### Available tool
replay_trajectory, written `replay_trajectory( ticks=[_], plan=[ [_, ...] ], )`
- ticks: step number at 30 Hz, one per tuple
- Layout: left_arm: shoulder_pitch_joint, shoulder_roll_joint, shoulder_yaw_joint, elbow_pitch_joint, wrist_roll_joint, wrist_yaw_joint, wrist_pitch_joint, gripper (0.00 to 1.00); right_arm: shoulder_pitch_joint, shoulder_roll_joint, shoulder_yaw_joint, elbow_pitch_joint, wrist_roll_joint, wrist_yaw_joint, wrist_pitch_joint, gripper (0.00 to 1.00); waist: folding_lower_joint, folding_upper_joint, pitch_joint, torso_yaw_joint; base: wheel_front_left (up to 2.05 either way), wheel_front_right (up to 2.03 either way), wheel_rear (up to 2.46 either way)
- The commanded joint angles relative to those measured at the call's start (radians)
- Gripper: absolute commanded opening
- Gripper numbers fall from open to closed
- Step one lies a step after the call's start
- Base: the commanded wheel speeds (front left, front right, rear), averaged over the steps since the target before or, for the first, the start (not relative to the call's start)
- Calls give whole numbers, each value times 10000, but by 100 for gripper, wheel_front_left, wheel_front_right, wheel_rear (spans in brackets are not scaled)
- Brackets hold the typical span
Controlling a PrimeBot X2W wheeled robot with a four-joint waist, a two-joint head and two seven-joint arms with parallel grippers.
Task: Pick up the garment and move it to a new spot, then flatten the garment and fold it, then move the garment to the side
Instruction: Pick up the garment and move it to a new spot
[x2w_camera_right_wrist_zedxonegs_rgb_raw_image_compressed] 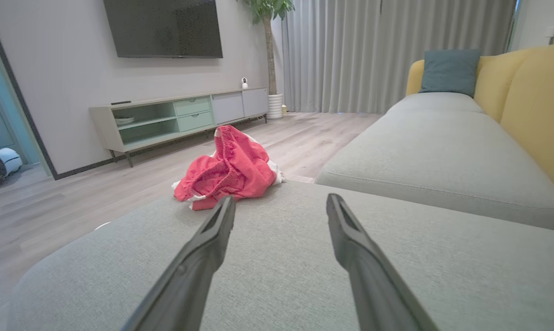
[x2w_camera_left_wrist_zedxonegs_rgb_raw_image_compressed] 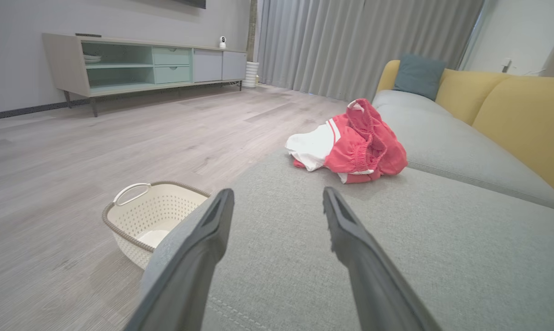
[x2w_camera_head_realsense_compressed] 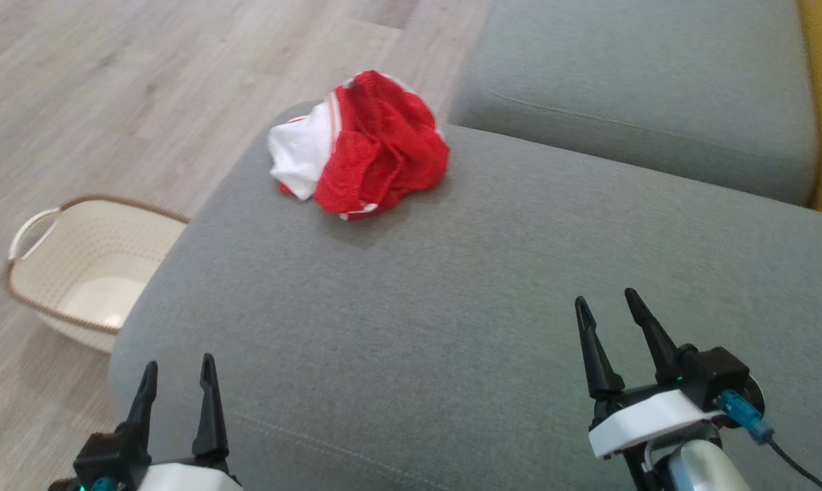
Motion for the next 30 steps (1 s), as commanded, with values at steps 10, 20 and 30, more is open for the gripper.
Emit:
replay_trajectory(
  ticks=[10, 20, 30],
  plan=[
    [-159, 31, 427, -556, 61, 53, -122, 100, -215, -70, 336, -339, 150, 75, -107, 100, 0, 0, 111, 578, 0, 0, 0],
    [-1177, 652, 625, -933, 243, -106, 45, 100, -579, -70, 26, -399, -257, 75, -107, 100, 0, 0, 1029, -210, 0, 0, 0],
    [-5149, 2365, 611, -386, 130, -1220, 2097, 100, -1425, -70, -382, -696, -902, 75, -107, 100, 0, 0, 2788, -1483, 0, 0, 0]
  ],
)
